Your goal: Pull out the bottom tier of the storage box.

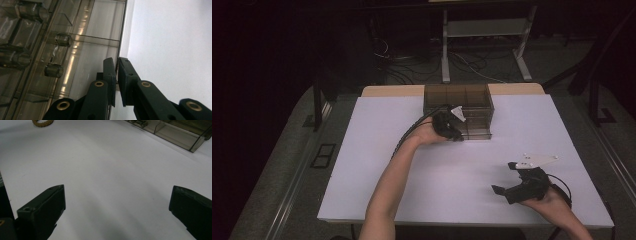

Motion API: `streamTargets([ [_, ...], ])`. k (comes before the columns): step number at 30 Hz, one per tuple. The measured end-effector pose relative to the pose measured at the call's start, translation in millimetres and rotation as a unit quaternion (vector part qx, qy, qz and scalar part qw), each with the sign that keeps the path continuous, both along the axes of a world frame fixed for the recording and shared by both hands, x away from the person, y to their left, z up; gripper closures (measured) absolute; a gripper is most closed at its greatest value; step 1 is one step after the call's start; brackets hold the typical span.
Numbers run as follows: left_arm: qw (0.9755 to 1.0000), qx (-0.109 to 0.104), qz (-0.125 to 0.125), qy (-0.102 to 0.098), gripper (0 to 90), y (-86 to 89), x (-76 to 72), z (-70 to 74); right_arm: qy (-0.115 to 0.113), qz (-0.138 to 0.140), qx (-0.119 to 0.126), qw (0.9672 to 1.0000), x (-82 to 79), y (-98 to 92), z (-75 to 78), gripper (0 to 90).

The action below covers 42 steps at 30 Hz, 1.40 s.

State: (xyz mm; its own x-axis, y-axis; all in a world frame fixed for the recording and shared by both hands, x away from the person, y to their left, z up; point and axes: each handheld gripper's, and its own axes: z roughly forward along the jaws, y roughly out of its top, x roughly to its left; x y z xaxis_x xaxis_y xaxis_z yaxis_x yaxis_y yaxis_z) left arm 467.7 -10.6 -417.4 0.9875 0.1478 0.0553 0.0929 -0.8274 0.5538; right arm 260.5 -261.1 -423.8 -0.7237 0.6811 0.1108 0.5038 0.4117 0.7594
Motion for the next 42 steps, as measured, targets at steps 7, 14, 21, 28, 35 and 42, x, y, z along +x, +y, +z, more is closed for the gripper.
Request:
streamTargets([
  [7, 1.0000, -0.001, -0.002, 0.000, 83.0, 1.3, -2.5, 0.0, -0.001, 0.001, 0.000, 1.0000, 0.2, 0.1, -0.1, 0.1],
  [14, 1.0000, -0.008, 0.000, 0.005, 83.0, 2.2, -6.1, -0.8, 0.000, 0.000, -0.001, 1.0000, 0.2, 0.5, -0.2, 0.1],
  [21, 1.0000, -0.001, -0.005, 0.007, 83.2, 1.0, -9.9, 0.3, 0.000, 0.000, 0.000, 1.0000, 0.4, 0.6, -0.5, 0.1],
  [28, 0.9999, -0.004, -0.010, 0.008, 83.4, 2.4, -14.6, -0.1, -0.001, 0.000, -0.002, 1.0000, 0.5, 0.9, -0.6, 0.1],
  [35, 0.9998, -0.014, -0.006, 0.011, 83.4, 3.5, -19.9, -1.3, -0.001, -0.002, -0.001, 1.0000, 0.3, 1.0, -0.7, 0.1],
  [42, 0.9998, -0.015, -0.007, 0.014, 83.4, 4.0, -24.2, -1.3, -0.002, -0.002, -0.002, 1.0000, 0.4, 1.2, -0.9, 0.1],
])
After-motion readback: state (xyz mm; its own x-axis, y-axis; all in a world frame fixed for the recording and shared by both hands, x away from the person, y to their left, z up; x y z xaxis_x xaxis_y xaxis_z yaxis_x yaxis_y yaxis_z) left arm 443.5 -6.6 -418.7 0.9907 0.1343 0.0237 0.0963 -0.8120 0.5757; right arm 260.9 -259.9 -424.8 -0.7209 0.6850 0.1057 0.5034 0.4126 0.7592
